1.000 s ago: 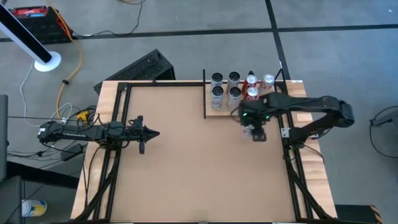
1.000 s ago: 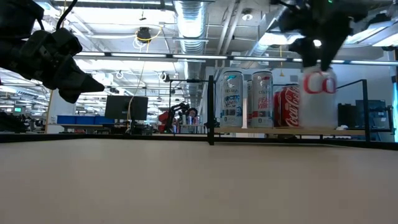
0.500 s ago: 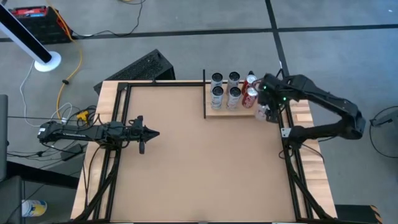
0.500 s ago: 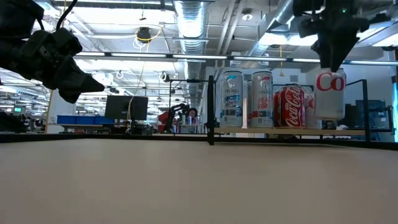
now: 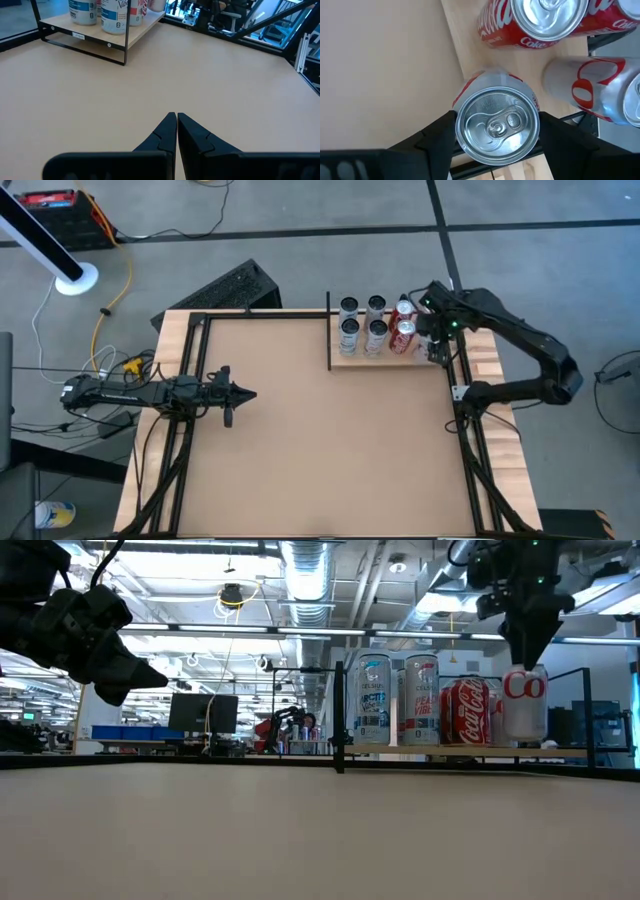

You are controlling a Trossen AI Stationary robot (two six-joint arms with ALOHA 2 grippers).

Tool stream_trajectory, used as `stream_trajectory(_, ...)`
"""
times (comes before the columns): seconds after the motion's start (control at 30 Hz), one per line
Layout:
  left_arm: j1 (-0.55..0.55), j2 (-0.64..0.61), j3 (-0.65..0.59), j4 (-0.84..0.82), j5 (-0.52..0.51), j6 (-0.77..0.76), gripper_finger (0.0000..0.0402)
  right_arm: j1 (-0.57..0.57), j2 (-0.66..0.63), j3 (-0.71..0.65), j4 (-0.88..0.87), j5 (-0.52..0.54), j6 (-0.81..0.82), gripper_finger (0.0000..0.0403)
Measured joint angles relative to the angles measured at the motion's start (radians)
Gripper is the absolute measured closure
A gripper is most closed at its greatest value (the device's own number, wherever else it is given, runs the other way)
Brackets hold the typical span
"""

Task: Place canned beverage on shelf
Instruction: Put the silver and red soda can on the shelf

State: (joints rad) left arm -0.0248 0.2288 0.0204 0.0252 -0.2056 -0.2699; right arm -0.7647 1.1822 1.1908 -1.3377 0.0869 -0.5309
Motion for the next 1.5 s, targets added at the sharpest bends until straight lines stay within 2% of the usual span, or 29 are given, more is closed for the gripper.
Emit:
stream_trajectory(0.13,0.000,0.000,0.000,0.000,0.000,0.000,0.0402,-0.015,0.020,0.000,0.003,0.032,-0.012,0.0131)
stream_trajectory(0.57,0.000,0.000,0.000,0.000,0.000,0.000,0.0402,-0.083,0.049,0.000,0.038,0.043,-0.008,0.0115)
stream_trajectory(1.5,0.000,0.000,0.000,0.000,0.000,0.000,0.0402,-0.083,0.048,0.000,0.066,0.045,0.000,0.0112)
